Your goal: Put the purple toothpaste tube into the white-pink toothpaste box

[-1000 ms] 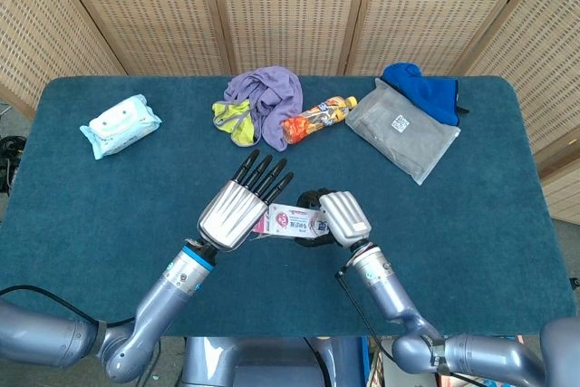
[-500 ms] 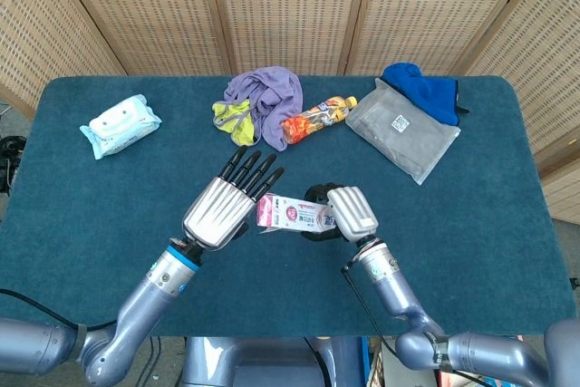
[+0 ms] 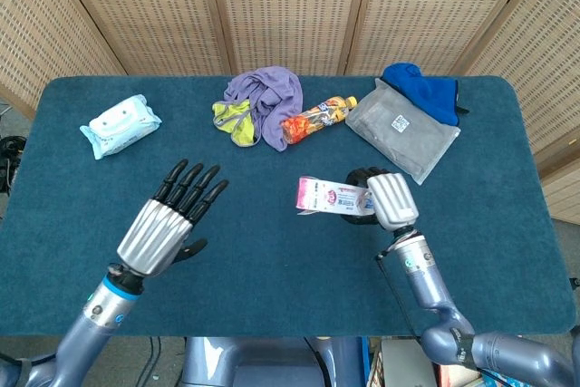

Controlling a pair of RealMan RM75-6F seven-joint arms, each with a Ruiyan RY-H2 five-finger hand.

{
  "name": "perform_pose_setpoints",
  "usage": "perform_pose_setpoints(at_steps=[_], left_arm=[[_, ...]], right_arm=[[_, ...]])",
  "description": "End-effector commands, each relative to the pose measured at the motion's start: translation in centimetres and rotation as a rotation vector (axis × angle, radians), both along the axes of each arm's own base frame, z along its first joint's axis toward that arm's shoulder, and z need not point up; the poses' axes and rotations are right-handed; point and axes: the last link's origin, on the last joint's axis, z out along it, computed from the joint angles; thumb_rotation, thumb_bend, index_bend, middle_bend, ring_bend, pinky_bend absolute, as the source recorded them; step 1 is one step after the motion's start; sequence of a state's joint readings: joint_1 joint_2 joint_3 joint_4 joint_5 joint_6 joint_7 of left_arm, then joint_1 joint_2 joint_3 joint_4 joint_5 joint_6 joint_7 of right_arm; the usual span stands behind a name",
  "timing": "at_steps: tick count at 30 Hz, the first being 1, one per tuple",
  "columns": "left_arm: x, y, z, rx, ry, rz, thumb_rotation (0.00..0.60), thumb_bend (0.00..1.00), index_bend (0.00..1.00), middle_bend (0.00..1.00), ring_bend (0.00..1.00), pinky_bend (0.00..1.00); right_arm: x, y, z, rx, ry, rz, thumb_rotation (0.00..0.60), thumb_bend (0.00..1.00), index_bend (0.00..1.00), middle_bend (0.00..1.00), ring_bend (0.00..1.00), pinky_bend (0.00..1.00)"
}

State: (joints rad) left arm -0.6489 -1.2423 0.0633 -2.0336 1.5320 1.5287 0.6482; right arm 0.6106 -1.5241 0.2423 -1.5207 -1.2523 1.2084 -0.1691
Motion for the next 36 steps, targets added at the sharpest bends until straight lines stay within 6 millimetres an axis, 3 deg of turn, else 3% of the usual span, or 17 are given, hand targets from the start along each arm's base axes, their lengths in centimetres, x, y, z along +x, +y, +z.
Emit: perform_pose_setpoints(at_steps=[1,10,22,28,36], left_arm=[[-3.6,-1.2,0.9,0.011,-0.029,0.025,0.6,0.17,0.0,0.0,0.0,0.0],[-6.6,-2.4,1.6,0.015,-0.046,0.072,0.6,0.17,0.0,0.0,0.0,0.0],[-9.8,-4.4,0.9,0.016,-0.126,0.138,0.6,0.17,0.0,0.0,0.0,0.0],[-10.6,-4.8,0.6,0.027,-0.14,0.149,0.6,0.18,0.0,0.0,0.0,0.0],[-11.2,-5.0,0.0,0.012,-0.167,0.165,0.6,0.18,0.0,0.0,0.0,0.0]], right_arm=[[-2.3,0.1,1.2,-0.063,0.088,-0.018,0.6,0.19,0.6,0.57,0.44,0.49],[-5.6,1.3,2.3,-0.134,0.185,-0.042,0.6,0.19,0.6,0.57,0.44,0.49],[-10.7,4.3,2.2,-0.151,0.358,-0.115,0.6,0.19,0.6,0.56,0.44,0.49],[-12.8,5.1,1.8,-0.115,0.433,-0.175,0.6,0.19,0.6,0.54,0.44,0.49],[-14.8,5.5,1.1,-0.069,0.442,-0.248,0.6,0.19,0.58,0.46,0.41,0.4]])
